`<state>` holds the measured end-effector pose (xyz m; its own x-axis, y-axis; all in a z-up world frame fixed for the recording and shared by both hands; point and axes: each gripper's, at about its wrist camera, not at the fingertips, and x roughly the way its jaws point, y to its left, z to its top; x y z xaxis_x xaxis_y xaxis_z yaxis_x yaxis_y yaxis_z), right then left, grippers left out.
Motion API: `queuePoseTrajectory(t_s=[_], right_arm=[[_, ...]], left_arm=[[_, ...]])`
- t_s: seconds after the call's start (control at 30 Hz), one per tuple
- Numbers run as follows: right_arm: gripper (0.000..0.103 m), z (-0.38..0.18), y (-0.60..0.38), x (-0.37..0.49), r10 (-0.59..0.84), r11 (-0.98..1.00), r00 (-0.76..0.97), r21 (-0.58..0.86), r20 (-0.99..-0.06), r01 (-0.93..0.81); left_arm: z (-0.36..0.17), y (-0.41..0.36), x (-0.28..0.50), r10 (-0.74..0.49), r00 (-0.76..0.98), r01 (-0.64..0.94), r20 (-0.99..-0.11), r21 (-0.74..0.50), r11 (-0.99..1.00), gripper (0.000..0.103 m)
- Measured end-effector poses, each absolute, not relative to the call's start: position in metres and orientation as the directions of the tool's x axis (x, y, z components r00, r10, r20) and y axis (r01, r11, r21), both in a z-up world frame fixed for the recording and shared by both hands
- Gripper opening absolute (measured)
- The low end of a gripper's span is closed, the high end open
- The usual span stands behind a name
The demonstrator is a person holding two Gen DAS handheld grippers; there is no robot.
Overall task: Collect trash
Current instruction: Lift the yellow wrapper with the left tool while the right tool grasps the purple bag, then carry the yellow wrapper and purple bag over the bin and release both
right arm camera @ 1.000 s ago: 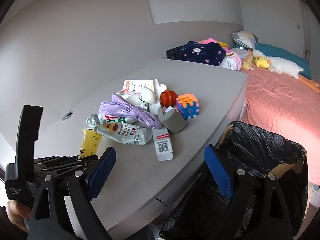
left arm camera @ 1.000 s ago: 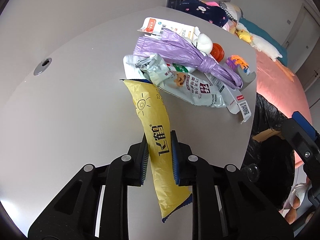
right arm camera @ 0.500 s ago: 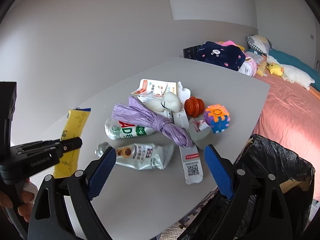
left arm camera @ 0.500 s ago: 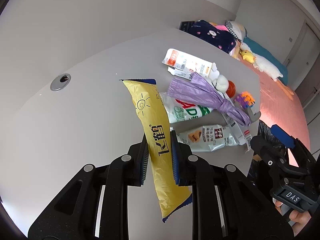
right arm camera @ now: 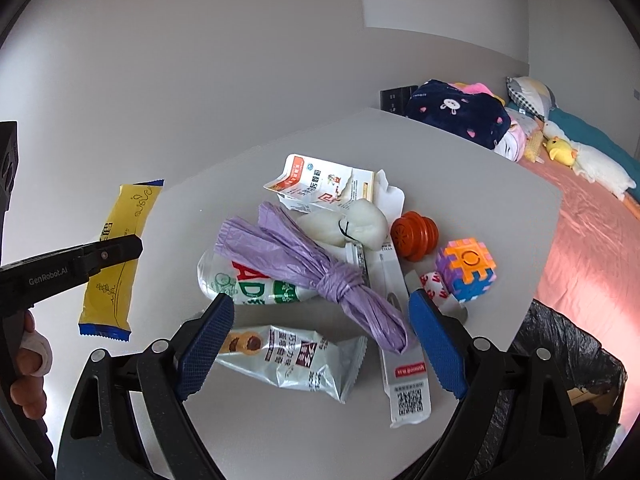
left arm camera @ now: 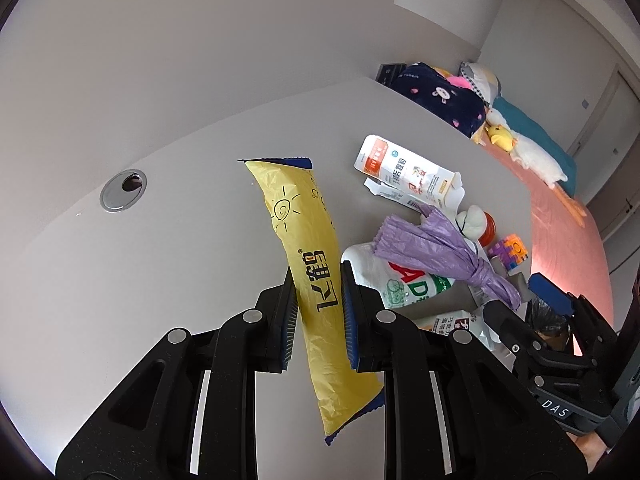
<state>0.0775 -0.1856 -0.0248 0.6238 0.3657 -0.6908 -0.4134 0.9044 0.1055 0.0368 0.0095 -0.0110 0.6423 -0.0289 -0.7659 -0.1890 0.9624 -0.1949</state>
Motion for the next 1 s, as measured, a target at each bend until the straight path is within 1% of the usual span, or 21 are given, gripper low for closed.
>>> queuePoseTrajectory(t_s=[0.3, 0.33, 0.37, 0.4, 0.47, 0.5, 0.6, 0.63, 0.77, 1.0], right_arm=[[0.09, -0.04, -0.17, 0.1, 0.352, 0.907, 0.606, 0.099, -0.713, -0.41], [0.085, -0.042, -0.169, 0.102, 0.354, 0.905, 0.601, 0.102, -0.717, -0.412], [0.077, -0.043, -0.168, 0.104, 0.355, 0.905, 0.596, 0.104, -0.72, -0.413], [0.072, -0.045, -0.168, 0.106, 0.358, 0.904, 0.588, 0.111, -0.725, -0.414], [0.059, -0.048, -0.167, 0.109, 0.366, 0.901, 0.573, 0.126, -0.733, -0.414], [0.057, -0.05, -0.167, 0.111, 0.372, 0.9, 0.564, 0.137, -0.738, -0.415], [0.043, -0.052, -0.165, 0.11, 0.376, 0.895, 0.554, 0.138, -0.743, -0.424], [0.035, -0.053, -0.166, 0.111, 0.387, 0.892, 0.547, 0.152, -0.742, -0.426], [0.026, -0.049, -0.167, 0.105, 0.394, 0.889, 0.561, 0.149, -0.728, -0.433], [0.025, -0.033, -0.171, 0.089, 0.394, 0.891, 0.598, 0.132, -0.698, -0.434]], left_arm=[[-0.017, 0.014, 0.052, -0.008, 0.645, -0.174, -0.764, -0.157, 0.972, 0.019], [-0.018, 0.015, 0.052, -0.014, 0.645, -0.17, -0.764, -0.162, 0.972, 0.019], [-0.02, 0.016, 0.053, -0.021, 0.644, -0.166, -0.765, -0.167, 0.972, 0.019], [-0.021, 0.017, 0.054, -0.027, 0.642, -0.163, -0.766, -0.171, 0.972, 0.019], [-0.024, 0.018, 0.055, -0.041, 0.641, -0.156, -0.767, -0.183, 0.971, 0.019], [-0.024, 0.018, 0.055, -0.046, 0.64, -0.153, -0.767, -0.185, 0.971, 0.019], [-0.024, 0.017, 0.054, -0.046, 0.643, -0.145, -0.765, -0.181, 0.973, 0.019], [-0.024, 0.016, 0.054, -0.046, 0.643, -0.142, -0.764, -0.178, 0.974, 0.019], [-0.02, 0.013, 0.052, -0.043, 0.649, -0.132, -0.76, -0.168, 0.977, 0.019], [-0.014, 0.001, 0.049, -0.046, 0.66, -0.1, -0.75, -0.147, 0.984, 0.019]])
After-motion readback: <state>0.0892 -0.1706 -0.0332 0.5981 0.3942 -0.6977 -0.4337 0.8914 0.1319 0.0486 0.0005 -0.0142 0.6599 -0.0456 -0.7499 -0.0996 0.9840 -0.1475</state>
